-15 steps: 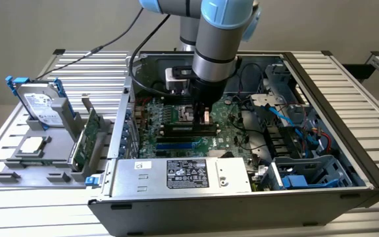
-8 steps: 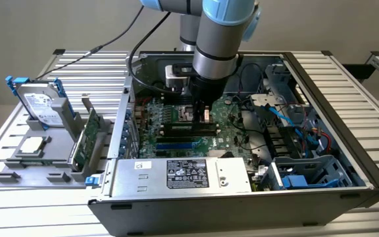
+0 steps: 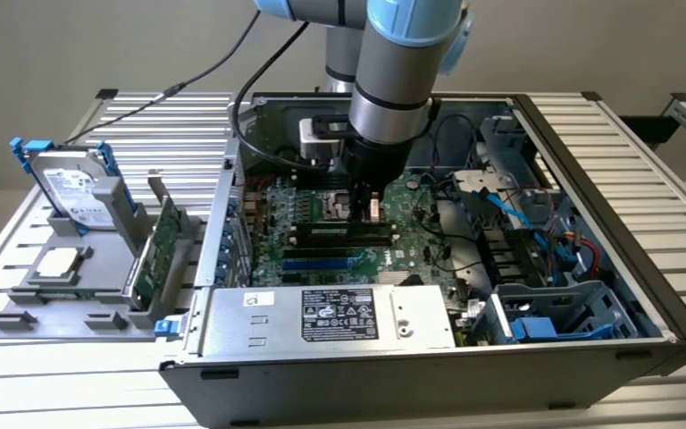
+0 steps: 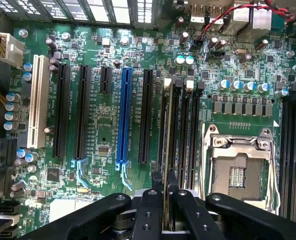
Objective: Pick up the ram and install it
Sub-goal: 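Insert the ram into the slot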
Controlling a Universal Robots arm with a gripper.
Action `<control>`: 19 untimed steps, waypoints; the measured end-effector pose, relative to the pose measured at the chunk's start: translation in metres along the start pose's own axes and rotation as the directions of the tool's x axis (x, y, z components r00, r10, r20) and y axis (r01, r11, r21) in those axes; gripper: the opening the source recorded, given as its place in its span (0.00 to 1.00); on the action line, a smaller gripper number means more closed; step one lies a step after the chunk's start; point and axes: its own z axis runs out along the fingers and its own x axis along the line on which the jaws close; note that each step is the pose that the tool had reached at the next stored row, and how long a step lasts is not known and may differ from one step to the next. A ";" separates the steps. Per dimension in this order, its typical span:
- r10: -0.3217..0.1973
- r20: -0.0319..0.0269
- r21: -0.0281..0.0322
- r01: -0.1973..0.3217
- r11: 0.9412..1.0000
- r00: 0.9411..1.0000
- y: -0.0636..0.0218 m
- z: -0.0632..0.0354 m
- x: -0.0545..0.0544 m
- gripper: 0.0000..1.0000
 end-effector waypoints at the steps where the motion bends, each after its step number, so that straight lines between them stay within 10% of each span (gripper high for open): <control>1: 0.000 0.000 0.000 0.000 1.000 1.000 0.0000 0.0000 0.000 0.15; 19: 0.000 -0.001 0.011 0.000 1.000 1.000 -0.0001 0.0028 0.000 0.15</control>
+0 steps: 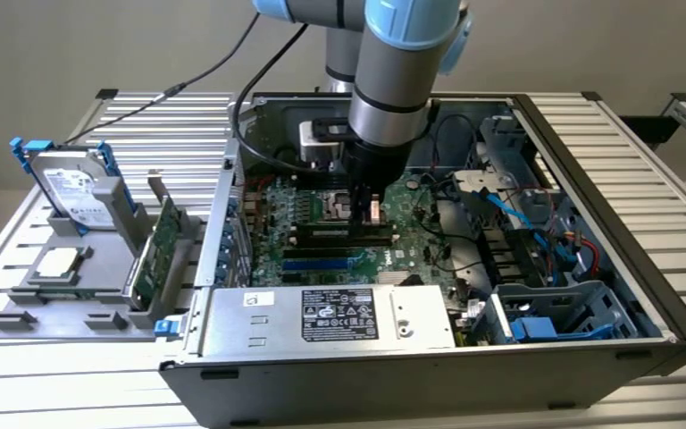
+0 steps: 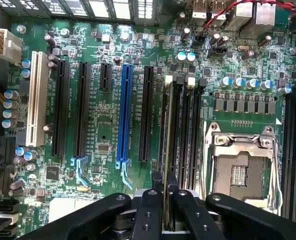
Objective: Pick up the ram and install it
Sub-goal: 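Insert the ram into the slot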
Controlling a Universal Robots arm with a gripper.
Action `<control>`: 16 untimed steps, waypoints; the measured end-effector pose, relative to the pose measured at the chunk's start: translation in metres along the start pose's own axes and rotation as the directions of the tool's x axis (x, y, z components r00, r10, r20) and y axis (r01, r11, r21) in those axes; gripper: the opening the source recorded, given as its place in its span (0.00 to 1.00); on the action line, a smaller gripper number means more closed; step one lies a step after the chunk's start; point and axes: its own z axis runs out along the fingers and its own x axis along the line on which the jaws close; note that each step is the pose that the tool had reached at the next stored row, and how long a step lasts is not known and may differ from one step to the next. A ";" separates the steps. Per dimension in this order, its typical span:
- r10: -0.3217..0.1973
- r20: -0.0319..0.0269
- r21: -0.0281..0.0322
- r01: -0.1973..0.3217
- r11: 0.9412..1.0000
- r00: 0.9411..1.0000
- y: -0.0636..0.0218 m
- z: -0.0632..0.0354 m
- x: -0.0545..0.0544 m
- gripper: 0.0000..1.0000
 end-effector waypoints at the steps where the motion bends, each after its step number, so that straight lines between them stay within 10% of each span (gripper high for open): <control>1: 0.000 0.000 0.000 0.000 1.000 1.000 0.0001 0.0002 0.000 0.15; 16: 0.000 -0.004 0.000 0.000 1.000 1.000 0.0005 0.0023 0.000 0.15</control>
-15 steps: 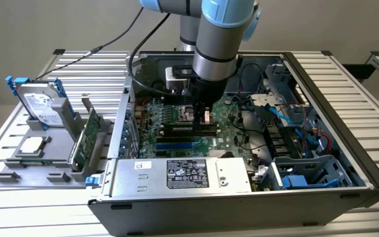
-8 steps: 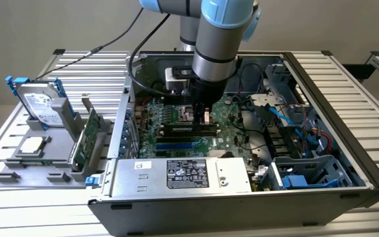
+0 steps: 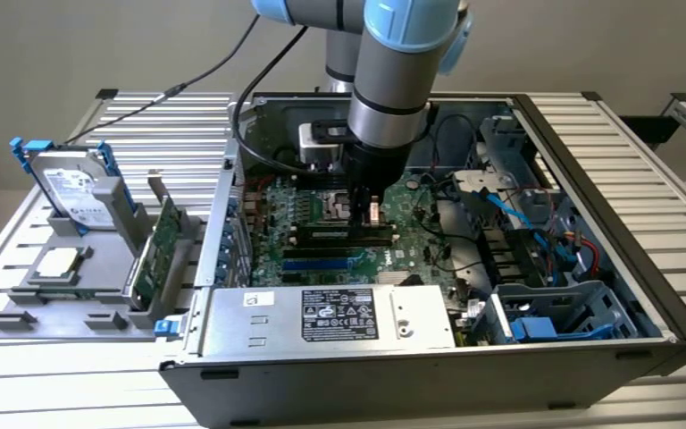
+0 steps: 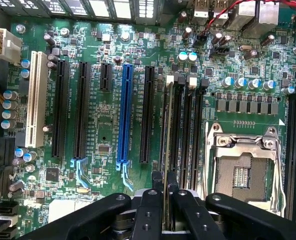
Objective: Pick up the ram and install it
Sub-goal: 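Insert the ram into the slot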
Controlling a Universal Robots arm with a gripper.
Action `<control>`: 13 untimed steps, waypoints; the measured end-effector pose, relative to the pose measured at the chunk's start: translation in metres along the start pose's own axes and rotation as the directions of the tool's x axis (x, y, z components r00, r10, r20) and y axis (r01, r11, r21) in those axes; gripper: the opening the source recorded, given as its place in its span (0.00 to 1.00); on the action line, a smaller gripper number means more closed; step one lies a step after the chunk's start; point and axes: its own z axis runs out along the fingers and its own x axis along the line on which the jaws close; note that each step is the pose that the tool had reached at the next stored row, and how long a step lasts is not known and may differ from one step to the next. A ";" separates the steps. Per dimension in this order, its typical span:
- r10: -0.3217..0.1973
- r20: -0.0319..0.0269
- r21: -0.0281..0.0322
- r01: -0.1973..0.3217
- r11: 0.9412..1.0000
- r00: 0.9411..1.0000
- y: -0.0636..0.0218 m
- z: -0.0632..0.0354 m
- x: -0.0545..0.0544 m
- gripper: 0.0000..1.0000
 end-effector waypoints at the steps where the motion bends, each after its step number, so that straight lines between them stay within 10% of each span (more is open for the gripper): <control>1: 0.000 0.000 0.000 0.000 1.000 1.000 0.0000 0.0000 0.000 0.15; 13: -0.003 0.000 0.000 0.003 1.000 1.000 -0.0006 0.0017 -0.002 0.15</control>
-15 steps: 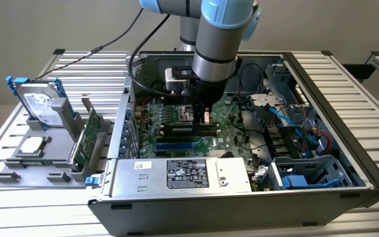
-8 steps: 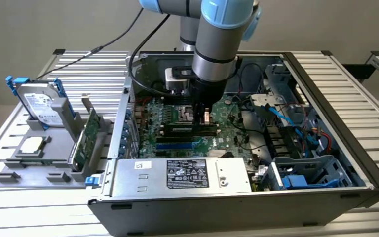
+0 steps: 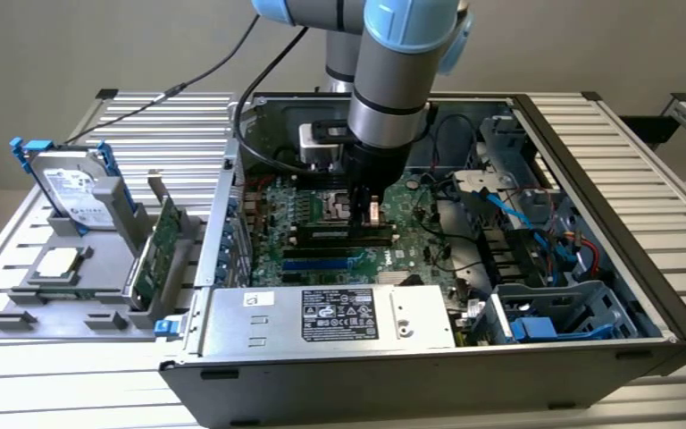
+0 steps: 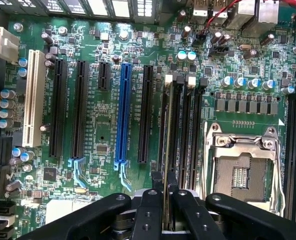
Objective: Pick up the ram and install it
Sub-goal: 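Insert the ram into the slot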
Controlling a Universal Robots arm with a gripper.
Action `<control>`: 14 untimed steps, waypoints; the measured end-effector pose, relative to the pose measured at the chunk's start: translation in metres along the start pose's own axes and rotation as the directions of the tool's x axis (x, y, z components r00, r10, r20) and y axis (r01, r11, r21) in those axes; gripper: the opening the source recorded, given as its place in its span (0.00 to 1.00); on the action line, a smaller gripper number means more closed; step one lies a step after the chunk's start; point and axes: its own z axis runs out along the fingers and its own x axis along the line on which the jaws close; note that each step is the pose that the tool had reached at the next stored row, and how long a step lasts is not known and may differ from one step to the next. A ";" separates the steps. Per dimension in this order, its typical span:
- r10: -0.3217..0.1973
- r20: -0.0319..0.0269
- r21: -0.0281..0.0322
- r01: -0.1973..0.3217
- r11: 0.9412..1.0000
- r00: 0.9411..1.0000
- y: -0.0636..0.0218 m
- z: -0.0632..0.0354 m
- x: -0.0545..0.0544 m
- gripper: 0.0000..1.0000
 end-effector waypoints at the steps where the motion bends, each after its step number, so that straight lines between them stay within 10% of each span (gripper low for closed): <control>1: 0.000 0.000 0.000 0.000 1.000 1.000 -0.0001 0.0001 0.000 0.15; 14: -0.003 -0.002 0.000 0.003 1.000 1.000 -0.0004 0.0027 -0.002 0.15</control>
